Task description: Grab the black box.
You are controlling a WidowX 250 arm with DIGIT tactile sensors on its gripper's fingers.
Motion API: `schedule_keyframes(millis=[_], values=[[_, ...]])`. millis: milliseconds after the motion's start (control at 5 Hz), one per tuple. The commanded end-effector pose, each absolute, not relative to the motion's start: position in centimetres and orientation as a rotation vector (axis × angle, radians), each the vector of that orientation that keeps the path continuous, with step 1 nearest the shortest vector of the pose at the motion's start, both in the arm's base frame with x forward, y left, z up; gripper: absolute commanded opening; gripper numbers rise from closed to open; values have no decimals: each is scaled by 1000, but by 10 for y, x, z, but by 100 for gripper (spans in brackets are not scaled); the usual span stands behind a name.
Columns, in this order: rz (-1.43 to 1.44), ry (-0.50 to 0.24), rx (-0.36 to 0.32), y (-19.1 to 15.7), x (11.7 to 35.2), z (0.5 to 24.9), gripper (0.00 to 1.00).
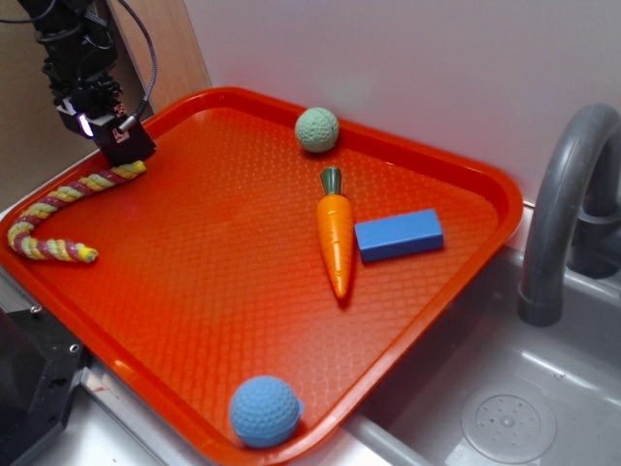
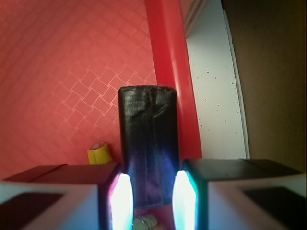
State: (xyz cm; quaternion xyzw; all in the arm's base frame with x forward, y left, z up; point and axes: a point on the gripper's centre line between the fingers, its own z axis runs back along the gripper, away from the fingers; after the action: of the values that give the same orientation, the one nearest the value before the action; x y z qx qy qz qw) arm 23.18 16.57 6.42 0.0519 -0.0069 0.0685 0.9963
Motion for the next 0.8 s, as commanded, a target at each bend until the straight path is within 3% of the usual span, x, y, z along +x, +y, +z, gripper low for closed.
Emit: schedule_keyframes(millis=[0, 200, 400, 600], values=[[111, -31, 116, 162, 245, 63, 0], [108, -31, 119, 161, 245, 63, 0], [106, -32, 116, 163, 243, 64, 26], [100, -31, 113, 163, 244, 65, 100]])
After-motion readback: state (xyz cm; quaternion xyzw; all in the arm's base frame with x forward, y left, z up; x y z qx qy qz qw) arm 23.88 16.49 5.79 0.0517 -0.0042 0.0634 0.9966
